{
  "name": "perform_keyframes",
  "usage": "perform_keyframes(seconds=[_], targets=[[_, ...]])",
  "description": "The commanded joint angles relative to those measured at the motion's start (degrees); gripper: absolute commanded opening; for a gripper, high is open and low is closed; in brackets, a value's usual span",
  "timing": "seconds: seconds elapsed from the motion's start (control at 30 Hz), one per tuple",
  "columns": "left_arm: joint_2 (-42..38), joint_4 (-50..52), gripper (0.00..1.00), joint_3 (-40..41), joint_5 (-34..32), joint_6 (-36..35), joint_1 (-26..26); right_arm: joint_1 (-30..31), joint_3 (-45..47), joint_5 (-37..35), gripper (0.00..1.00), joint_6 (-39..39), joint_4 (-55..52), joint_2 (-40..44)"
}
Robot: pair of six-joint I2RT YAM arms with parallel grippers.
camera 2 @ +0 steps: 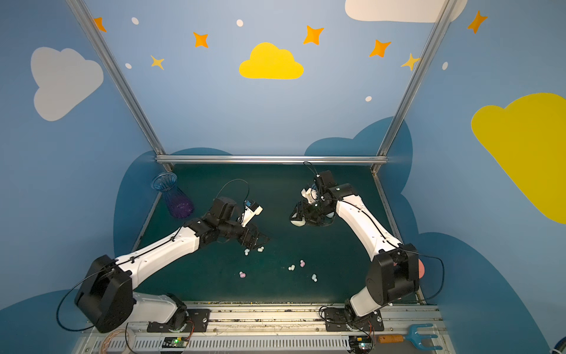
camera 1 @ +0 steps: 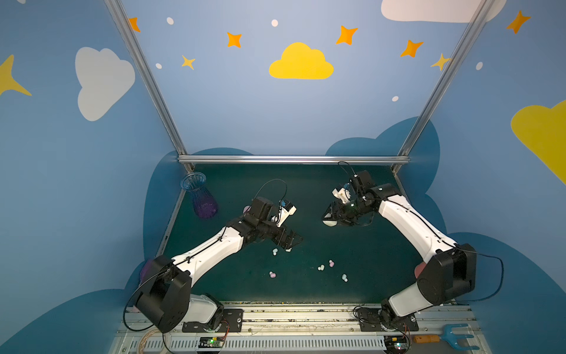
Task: Insert wireless bluetooth earbuds into charging case
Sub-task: Pass the charging case.
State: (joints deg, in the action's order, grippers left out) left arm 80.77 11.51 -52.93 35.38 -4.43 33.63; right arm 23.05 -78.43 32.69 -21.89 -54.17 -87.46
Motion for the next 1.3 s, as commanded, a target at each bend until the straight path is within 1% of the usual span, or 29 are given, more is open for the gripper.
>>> perform_keyframes(seconds=[0.0,0.1,0.23,0.47,0.67,1.03,1.27], targets=[[1.77,-0.44,1.00,-2.82,0.10,-5.49,2.27,1.21,0.65,6.06,0.52,3.24,-3.42,1.82],[2.59,-3.44,1.00,-3.41,-1.12,-7.71,3.95,2.79,0.26,7.21,0.53,3.75,-4.35,2.33],[2.43,-6.07,1.00,-3.41,-3.04,-10.76,5.97,3.84,-0.32,6.16,0.53,3.63,-5.09,2.78],[2.22,-8.96,0.96,-2.49,-3.67,-14.20,7.86,6.41,-0.56,7.06,0.53,2.63,-3.69,1.76],[1.04,-11.88,0.90,-1.06,-3.20,-14.53,8.01,8.19,-1.41,8.15,0.53,2.92,-3.86,0.16],[-0.06,-11.73,0.77,-0.77,-1.07,-16.26,9.08,8.77,-3.71,9.68,0.54,2.68,-4.26,-2.29],[-0.44,-12.05,0.71,-0.42,-1.41,-17.37,10.07,8.77,-4.54,9.89,0.54,2.22,-4.15,-3.16]])
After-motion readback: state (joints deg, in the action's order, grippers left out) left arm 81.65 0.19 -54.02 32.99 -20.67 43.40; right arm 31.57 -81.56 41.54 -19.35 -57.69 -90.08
